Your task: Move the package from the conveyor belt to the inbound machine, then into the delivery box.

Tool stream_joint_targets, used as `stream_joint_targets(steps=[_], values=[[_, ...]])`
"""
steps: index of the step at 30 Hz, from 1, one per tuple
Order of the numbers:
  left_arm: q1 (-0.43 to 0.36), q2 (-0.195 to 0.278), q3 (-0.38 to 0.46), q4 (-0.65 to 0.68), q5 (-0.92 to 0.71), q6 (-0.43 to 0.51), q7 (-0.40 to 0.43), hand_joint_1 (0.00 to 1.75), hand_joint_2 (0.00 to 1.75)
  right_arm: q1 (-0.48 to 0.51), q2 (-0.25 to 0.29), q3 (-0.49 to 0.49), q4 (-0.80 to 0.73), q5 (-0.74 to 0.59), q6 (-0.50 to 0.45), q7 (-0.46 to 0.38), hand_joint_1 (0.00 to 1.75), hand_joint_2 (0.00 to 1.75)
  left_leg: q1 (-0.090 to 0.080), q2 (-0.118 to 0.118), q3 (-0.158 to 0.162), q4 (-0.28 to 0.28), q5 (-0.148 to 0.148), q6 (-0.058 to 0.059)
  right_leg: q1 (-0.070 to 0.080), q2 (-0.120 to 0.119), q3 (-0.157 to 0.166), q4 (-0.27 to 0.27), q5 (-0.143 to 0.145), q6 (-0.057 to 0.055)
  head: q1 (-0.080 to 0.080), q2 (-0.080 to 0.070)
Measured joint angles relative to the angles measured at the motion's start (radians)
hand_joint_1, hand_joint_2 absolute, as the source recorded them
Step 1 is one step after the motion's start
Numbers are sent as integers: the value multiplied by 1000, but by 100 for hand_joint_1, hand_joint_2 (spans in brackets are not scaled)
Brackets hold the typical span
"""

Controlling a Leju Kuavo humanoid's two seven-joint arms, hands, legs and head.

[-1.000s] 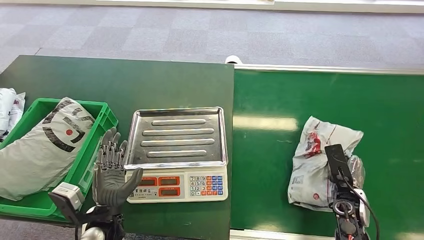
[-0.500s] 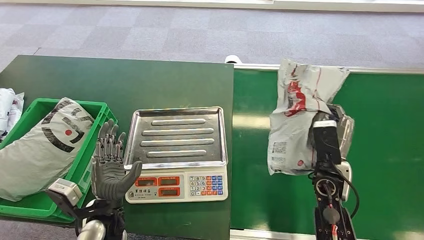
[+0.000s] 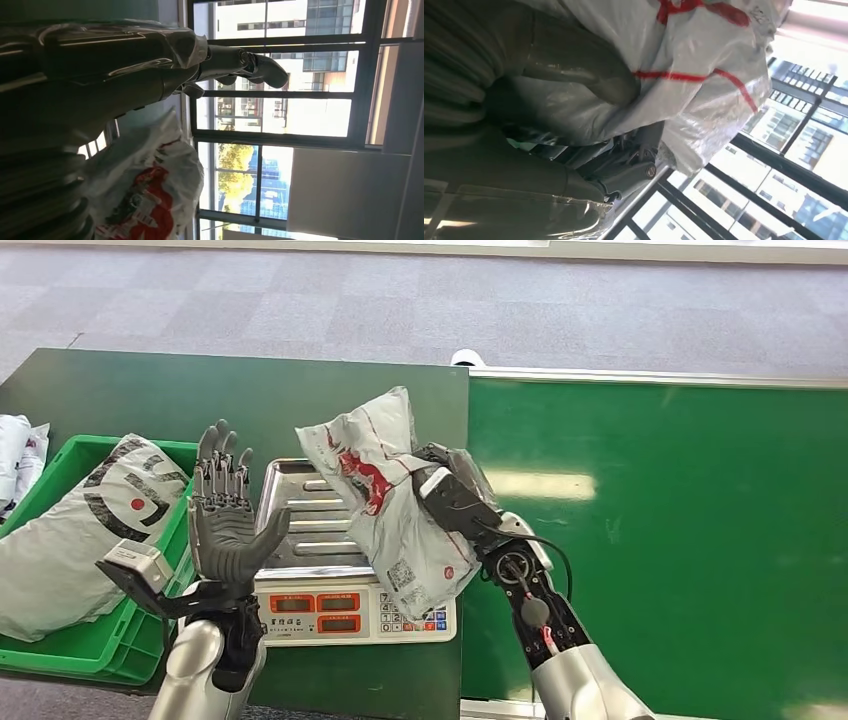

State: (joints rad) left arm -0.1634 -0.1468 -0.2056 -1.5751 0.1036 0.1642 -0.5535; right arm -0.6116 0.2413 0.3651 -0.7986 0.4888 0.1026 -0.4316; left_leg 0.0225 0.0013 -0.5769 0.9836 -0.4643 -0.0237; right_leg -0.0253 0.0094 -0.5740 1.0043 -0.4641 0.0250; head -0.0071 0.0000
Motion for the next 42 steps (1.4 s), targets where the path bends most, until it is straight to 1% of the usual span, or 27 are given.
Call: stream_joint_targets(steps=[1, 5, 10, 13, 18, 20, 22, 26, 31, 38, 40, 42], values=[[-1, 0, 6, 0, 0, 5, 0, 0, 175, -11, 7, 2, 29, 2, -6, 7, 0, 175, 0, 0, 0, 0, 0, 0, 0, 0, 0, 0, 0, 0, 0, 0], [-2, 0, 27, 0, -2, 18, 0, 0, 175, -48, 21, 3, 116, 21, -49, 56, 0, 175, 0, 0, 0, 0, 0, 0, 0, 0, 0, 0, 0, 0, 0, 0], [-1, -1, 41, 0, -3, 23, 0, 0, 175, -57, 25, 3, 162, 36, -87, 64, 0, 175, 0, 0, 0, 0, 0, 0, 0, 0, 0, 0, 0, 0, 0, 0], [1, -5, 41, 2, -5, 20, 3, 0, 175, -57, 26, 1, 171, 49, -140, 44, 0, 175, 0, 0, 0, 0, 0, 0, 0, 0, 0, 0, 0, 0, 0, 0], [14, -20, 37, 3, -30, 10, 7, 0, 175, -33, 45, -11, 141, 43, -254, -26, 0, 175, 0, 0, 0, 0, 0, 0, 0, 0, -1, 0, 0, 0, 0, 0], [18, -25, 32, 3, -51, 10, 14, 0, 175, -12, 52, -16, 97, 24, -291, -46, 0, 175, 0, 0, 0, 0, 0, 0, 0, 0, -1, 0, 0, 0, 0, 0], [19, -27, 19, 7, -79, 9, 25, 0, 175, 17, 56, -20, 21, -4, -321, -55, 0, 175, 0, 0, 0, 0, 0, 0, 0, 0, -1, 0, 0, 0, 0, 0], [9, -27, -19, 35, -131, 0, 56, 0, 175, 68, 58, -23, -136, -41, -342, -28, 0, 175, 0, 0, 0, 0, 0, 0, 0, 0, -1, -1, 0, 0, 0, 0], [-37, -27, -82, 120, -237, 7, 98, 0, 175, 140, 54, -25, -331, -78, -390, -4, 0, 175, 0, 0, 1, 0, 0, 0, 0, 0, -1, -1, 0, 0, 0, 0], [-110, -34, -139, 214, -347, 65, 56, 0, 175, 275, 31, -33, -614, -188, -375, 35, 0, 175, 0, 0, 0, 0, -1, 0, 0, 0, -2, -1, 0, 0, 0, 0], [-139, -38, -153, 246, -431, 106, 68, 0, 175, 307, 25, -32, -679, -195, -392, 32, 0, 175, 0, 0, 0, 0, -1, 0, 0, 0, -2, -1, 0, 0, 0, 0], [-178, -47, -173, 292, -555, 165, 92, 0, 175, 332, 19, -29, -727, -202, -406, 28, 0, 175, 0, 0, 0, 0, -1, 0, 0, 0, -2, -1, 0, 0, 0, 0]])
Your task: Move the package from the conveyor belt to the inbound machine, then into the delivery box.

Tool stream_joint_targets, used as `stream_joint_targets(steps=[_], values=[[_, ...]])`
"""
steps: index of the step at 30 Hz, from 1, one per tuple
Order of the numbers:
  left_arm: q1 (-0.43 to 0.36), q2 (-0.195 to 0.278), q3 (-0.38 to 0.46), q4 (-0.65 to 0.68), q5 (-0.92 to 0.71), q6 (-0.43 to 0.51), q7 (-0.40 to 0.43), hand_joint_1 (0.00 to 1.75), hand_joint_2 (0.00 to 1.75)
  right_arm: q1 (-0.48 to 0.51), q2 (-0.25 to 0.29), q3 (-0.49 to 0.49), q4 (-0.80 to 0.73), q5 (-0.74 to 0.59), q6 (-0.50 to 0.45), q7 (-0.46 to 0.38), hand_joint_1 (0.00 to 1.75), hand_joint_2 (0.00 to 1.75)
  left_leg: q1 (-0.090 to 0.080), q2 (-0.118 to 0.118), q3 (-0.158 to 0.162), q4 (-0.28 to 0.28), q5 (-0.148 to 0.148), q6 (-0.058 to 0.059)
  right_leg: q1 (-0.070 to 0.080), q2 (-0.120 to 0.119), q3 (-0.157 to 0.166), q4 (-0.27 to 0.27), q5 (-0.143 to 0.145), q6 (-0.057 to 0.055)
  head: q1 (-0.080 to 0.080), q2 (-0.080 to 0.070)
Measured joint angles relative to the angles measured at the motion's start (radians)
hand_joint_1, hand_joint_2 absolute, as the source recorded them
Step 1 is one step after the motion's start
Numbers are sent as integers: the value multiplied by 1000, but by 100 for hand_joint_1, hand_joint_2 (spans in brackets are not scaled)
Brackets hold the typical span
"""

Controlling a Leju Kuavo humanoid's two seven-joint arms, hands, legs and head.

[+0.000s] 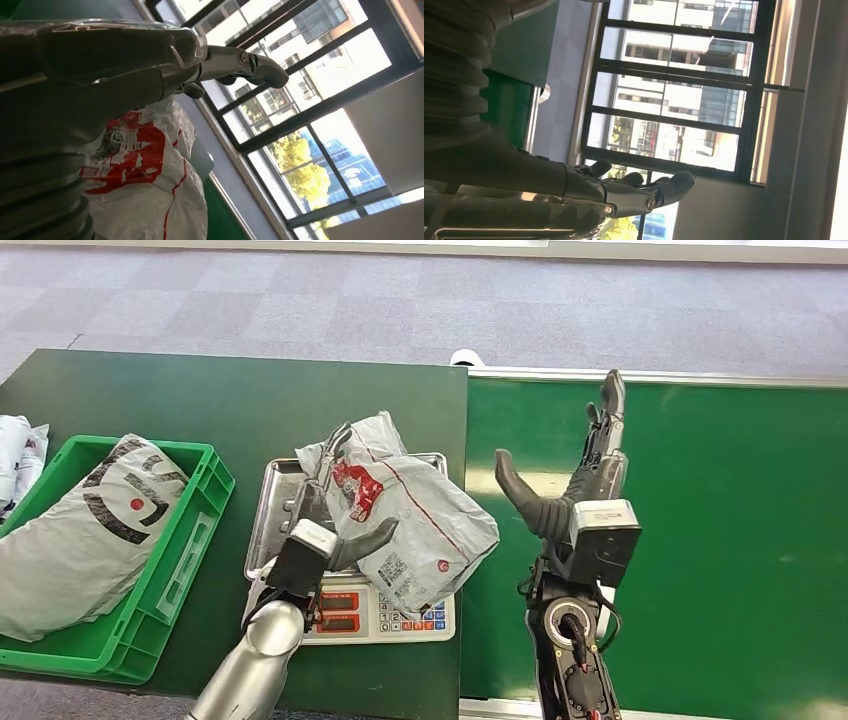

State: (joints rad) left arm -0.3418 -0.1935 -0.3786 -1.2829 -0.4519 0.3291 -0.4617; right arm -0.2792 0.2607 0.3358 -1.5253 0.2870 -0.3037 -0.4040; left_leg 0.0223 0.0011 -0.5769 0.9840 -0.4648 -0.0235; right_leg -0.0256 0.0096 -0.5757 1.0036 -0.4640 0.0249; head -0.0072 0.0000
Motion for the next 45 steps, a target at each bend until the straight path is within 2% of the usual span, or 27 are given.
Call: stream_joint_targets(steps=[5, 10, 11, 14, 15, 22, 27, 31, 35, 41, 43, 45], values=[[-104, -30, -71, 160, -258, 63, 86, 0, 175, 30, -6, 10, -55, -36, -7, -14, 0, 175, 0, 1, 1, 0, 0, 0, 0, 0, 1, 0, 1, -1, 0, 0], [-189, -58, -150, 350, -518, 38, 278, 0, 175, 43, -10, 17, -59, -57, 4, -36, 0, 175, 0, 1, 1, 0, 0, 0, 0, 0, 1, 0, 1, -1, 0, 0], [-204, -65, -164, 386, -560, 24, 317, 25, 175, 45, -11, 18, -59, -57, 8, -38, 0, 175, 0, 1, 1, 0, 0, 0, 0, 0, 1, 0, 1, -1, 0, 0], [-247, -84, -190, 479, -625, -26, 380, 147, 175, 49, -11, 20, -59, -47, 25, -39, 0, 175, 0, 1, 1, 0, 0, 0, 0, 0, 1, 0, 1, -1, 0, 0], [-260, -90, -193, 505, -631, -43, 387, 164, 175, 50, -12, 21, -59, -42, 32, -39, 0, 175, 0, 0, 1, 0, 0, 0, 0, 0, 1, 0, 1, -1, 0, 0], [-309, -112, -195, 602, -647, -97, 391, 159, 175, 52, -14, 23, -57, -33, 60, -38, 0, 175, 0, 0, 3, 0, 1, 0, 0, 0, 4, 0, 1, -1, 0, 0], [-312, -114, -188, 611, -651, -89, 389, 164, 175, 52, -16, 20, -57, -33, 66, -39, 0, 175, 0, 0, 4, 0, 1, 0, 0, 0, 5, 0, 1, -1, 0, 0], [-305, -116, -162, 596, -639, -51, 371, 160, 175, 53, -20, 18, -57, -32, 66, -39, 0, 175, 0, 0, 4, 0, 1, 0, 0, 0, 5, 0, 1, -1, 0, 0], [-265, -116, -123, 523, -582, 23, 303, 159, 175, 60, -21, 16, -57, -31, 57, -39, 0, 175, 0, 0, 2, 0, 1, 0, 0, 0, 3, 0, 1, 0, 0, 0], [-215, -112, -87, 415, -533, 71, 257, 174, 175, 65, -25, 16, -57, -30, 51, -39, 0, 175, 0, 0, 0, 0, 1, 0, 0, 0, 2, 0, 1, 0, 0, 0], [-185, -111, -75, 360, -454, 137, 197, 175, 175, 67, -27, 17, -57, -31, 46, -43, 0, 175, 0, 0, 0, 0, 1, 0, 0, 0, 1, 0, 1, 0, 0, 0], [-139, -108, -61, 254, -286, 206, 106, 175, 175, 69, -30, 17, -57, -37, 31, -50, 0, 175, 0, 0, -1, 0, 1, 0, 0, 0, 0, 0, 1, 0, 0, 0]])
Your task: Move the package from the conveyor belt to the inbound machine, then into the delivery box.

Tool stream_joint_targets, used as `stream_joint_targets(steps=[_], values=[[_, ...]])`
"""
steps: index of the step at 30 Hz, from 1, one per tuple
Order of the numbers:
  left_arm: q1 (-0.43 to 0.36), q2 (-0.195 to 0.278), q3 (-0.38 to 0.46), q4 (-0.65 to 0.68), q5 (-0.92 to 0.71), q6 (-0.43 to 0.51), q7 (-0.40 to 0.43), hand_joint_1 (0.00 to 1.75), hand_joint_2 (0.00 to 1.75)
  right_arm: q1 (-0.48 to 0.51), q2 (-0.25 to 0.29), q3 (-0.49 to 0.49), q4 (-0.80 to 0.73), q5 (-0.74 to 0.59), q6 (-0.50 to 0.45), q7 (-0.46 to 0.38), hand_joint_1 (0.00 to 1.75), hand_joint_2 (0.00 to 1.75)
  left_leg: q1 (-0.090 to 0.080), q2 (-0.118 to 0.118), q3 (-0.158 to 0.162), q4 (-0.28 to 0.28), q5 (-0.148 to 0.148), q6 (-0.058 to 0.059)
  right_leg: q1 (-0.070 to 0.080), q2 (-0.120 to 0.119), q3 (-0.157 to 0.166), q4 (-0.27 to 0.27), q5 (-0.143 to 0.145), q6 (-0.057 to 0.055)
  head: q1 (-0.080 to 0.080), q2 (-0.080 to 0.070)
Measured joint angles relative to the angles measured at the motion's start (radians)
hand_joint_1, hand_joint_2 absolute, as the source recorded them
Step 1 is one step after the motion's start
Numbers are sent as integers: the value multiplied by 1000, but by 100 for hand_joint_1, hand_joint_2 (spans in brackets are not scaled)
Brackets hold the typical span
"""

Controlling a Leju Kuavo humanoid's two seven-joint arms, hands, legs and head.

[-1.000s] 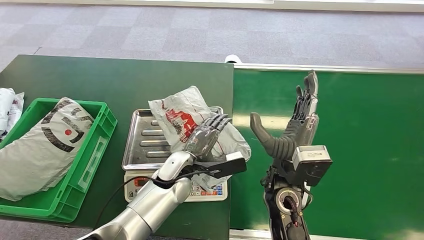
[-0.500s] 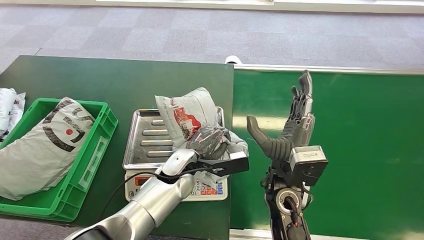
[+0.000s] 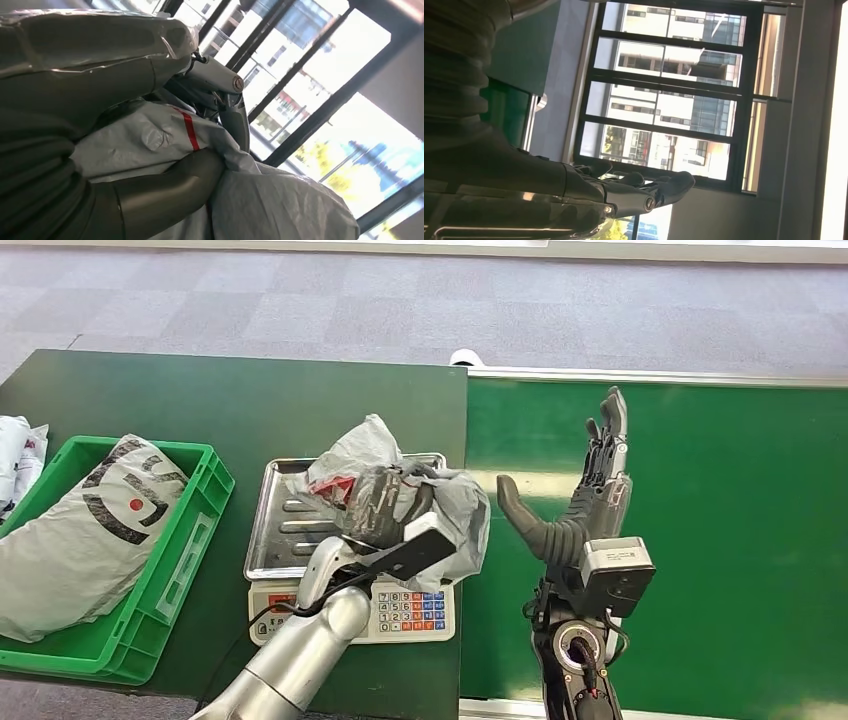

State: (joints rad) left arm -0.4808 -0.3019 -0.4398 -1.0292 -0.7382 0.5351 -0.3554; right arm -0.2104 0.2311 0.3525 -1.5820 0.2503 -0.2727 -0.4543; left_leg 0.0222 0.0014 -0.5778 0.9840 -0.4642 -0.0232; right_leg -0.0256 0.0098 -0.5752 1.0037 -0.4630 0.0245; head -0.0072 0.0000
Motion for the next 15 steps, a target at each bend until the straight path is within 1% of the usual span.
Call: stream_joint_targets(steps=[2, 3, 5, 7, 9, 11, 13, 15], values=[[52, 7, 11, -145, 167, 57, -88, 175, 175, 2, -3, 0, 0, -10, -19, -7, 0, 175, 0, 0, -1, 0, 0, 0, 0, 0, -1, 0, 0, 0, 0, 0], [80, 12, 16, -226, 203, 88, -127, 175, 175, 3, -4, 0, 0, -15, -27, -8, 0, 175, 0, 0, -2, 0, 0, 0, 0, 0, -2, 0, 0, 0, 0, 0], [130, 21, 34, -380, 181, 141, -194, 175, 175, 8, -6, -2, 0, -20, -43, -10, 0, 175, 0, 0, -3, 0, 0, 0, 0, 0, -3, 0, 0, 0, 0, 0], [171, 23, 79, -511, 111, 159, -255, 175, 175, 16, -8, -4, 2, -23, -60, -17, 0, 175, 0, 0, -3, 0, 0, 0, 0, 0, -3, 0, -1, 0, 0, 0], [202, 24, 162, -608, 48, 162, -306, 175, 175, 25, -10, -7, 6, -27, -78, -26, 0, 175, 0, 0, -3, -1, 0, 0, 0, 0, -3, 0, -1, 0, 0, 0], [212, 28, 272, -663, 1, 162, -331, 175, 175, 36, -13, -10, 11, -37, -92, -33, 0, 175, 0, 0, -3, -1, 0, 0, 0, 0, -3, 0, 0, 0, 0, 0], [207, 36, 393, -684, -41, 163, -335, 175, 175, 44, -17, -12, 16, -48, -100, -37, 0, 175, 0, 0, -2, -1, 0, 0, 0, 0, -3, 0, 0, -1, 0, 0], [189, 56, 512, -672, -69, 163, -331, 175, 175, 49, -20, -14, 21, -58, -103, -38, 0, 175, 0, 0, -1, -1, 1, -1, 0, 0, -2, 0, 0, -1, 0, 0]])
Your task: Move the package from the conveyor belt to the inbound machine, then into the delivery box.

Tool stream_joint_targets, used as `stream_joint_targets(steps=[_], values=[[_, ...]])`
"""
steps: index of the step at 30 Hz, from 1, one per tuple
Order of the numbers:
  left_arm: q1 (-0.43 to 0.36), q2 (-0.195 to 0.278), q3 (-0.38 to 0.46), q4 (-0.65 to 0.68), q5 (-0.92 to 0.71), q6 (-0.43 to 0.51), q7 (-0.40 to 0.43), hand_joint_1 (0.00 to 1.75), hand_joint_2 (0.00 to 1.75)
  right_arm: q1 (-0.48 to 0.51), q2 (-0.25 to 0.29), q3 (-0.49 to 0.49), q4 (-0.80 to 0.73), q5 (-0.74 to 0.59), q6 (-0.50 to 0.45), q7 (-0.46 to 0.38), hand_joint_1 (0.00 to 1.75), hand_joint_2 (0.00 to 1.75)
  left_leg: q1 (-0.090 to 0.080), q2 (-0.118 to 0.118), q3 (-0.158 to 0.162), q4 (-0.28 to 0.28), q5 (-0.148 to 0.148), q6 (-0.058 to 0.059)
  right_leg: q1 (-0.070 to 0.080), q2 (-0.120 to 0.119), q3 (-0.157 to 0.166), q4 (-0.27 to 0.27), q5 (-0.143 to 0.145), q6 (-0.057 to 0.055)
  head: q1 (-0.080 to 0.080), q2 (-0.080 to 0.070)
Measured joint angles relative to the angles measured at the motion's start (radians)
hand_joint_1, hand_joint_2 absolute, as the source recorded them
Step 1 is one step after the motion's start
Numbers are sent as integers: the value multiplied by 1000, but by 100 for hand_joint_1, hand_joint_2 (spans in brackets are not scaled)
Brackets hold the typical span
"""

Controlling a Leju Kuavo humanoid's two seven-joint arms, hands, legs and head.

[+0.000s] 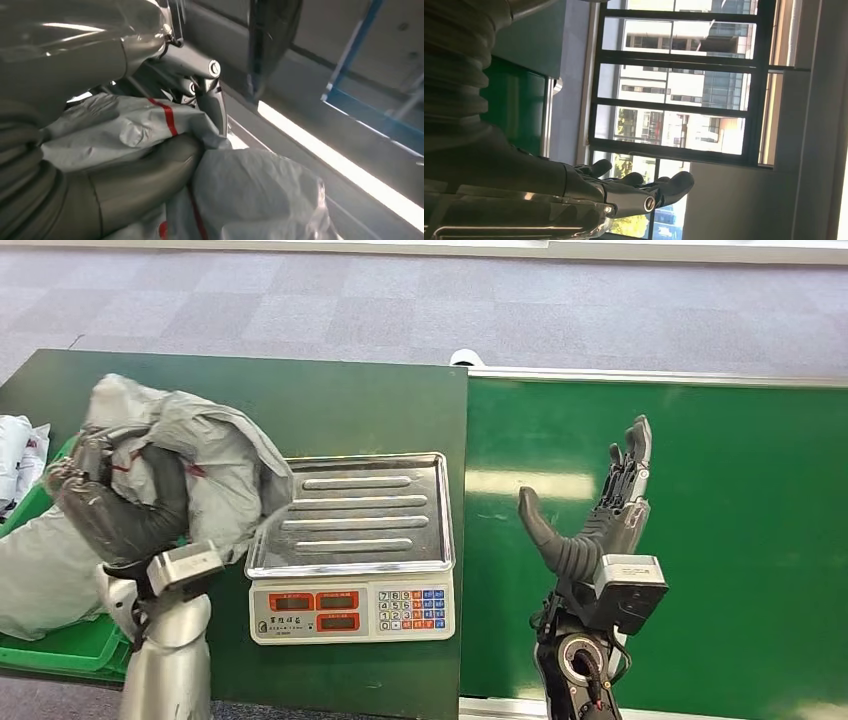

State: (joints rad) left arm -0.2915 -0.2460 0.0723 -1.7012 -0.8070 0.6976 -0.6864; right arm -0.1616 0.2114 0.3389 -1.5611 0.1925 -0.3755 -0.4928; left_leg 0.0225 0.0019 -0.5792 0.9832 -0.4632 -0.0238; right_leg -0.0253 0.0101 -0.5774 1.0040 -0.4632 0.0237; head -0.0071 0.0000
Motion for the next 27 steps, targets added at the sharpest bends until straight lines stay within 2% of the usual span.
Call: stream_joint_targets(steps=[3, 6, 7, 10, 11, 15, 18, 20, 23, 27], values=[[-43, 57, 165, 70, -13, 0, 34, 175, 175, 3, -5, -2, 8, -12, 0, 0, 0, 175, 0, 1, 1, 0, 1, 0, 0, 0, 0, 0, 0, -1, 0, 0], [-70, 123, 295, 160, -49, 0, 89, 175, 175, 4, -10, -4, 18, -26, 0, -1, 0, 175, 0, 2, 1, 0, 1, 0, 0, 1, 0, 1, 1, -1, 0, 0], [-81, 146, 333, 196, -73, 0, 109, 144, 175, 4, -12, -4, 21, -32, 0, -1, 0, 175, 0, 2, 0, 0, 1, 0, 0, 1, 0, 1, 0, -1, 0, 0], [-122, 218, 446, 332, -141, -1, 139, 16, 175, 4, -15, -4, 34, -45, 0, -3, 0, 175, 0, 3, 0, 0, 0, -1, 0, 2, -1, 1, 1, -1, 0, 0], [-136, 242, 482, 380, -160, -1, 147, 3, 175, 4, -16, -4, 37, -49, 0, -4, 0, 175, 0, 4, 0, 0, 0, -1, 0, 3, -2, 1, 1, -1, 0, 0], [-180, 318, 565, 559, -223, -1, 203, 0, 175, 4, -20, -6, 48, -59, 1, -5, 0, 175, 0, 3, 0, 0, 0, -1, 0, 2, -2, 1, 0, -1, 1, 0], [-205, 348, 585, 658, -244, -1, 254, 0, 175, 4, -21, -8, 55, -60, 5, -5, 0, 175, 0, 3, 0, 0, 0, -1, 0, 2, -2, 1, 1, -1, 1, 0], [-224, 360, 587, 716, -198, -2, 271, 0, 175, 4, -22, -8, 60, -60, 9, -5, 0, 175, 0, 3, 0, 0, 0, -1, 0, 2, -2, 1, 1, -1, 1, 0], [-243, 371, 569, 781, 4, -35, 273, 0, 175, 4, -25, -9, 68, -57, 15, -6, 0, 175, 0, 3, 0, 0, 0, -1, 0, 2, -1, 1, 1, -1, 0, 0], [-234, 368, 512, 774, 393, -159, 230, 0, 175, 4, -31, -12, 78, -50, 18, -12, 0, 175, 0, 3, 0, 0, 0, -1, 0, 3, -2, 1, 1, -1, 0, 0]])
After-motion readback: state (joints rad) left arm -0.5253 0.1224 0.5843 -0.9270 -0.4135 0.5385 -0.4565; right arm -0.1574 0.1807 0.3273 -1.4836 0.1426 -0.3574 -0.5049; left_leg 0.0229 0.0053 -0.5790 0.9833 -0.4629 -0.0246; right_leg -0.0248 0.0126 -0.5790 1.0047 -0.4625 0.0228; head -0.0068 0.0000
